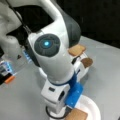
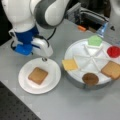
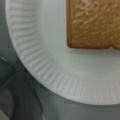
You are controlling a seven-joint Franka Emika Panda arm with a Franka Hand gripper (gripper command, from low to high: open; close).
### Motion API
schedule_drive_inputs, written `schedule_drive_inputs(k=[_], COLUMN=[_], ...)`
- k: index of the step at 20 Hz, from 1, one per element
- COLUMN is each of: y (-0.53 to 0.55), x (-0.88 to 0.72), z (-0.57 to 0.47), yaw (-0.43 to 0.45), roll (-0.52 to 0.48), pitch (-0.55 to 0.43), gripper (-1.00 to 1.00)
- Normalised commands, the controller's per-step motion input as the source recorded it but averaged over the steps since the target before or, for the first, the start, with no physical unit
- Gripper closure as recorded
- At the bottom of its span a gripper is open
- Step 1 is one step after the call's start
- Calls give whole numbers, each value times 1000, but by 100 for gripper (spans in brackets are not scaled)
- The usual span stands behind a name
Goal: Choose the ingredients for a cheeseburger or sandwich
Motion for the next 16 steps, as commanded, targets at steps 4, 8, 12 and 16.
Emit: schedule_drive_inputs(k=[4, 8, 12, 16], y=[589, 497, 295, 191], x=[-511, -515, -458, -420], z=[126, 12, -38, -41], yaw=[-67, -29, -19, -33], roll=[-358, -311, -230, -220], pitch=[60, 24, -38, -45], gripper=[-100, -100, -100, -100])
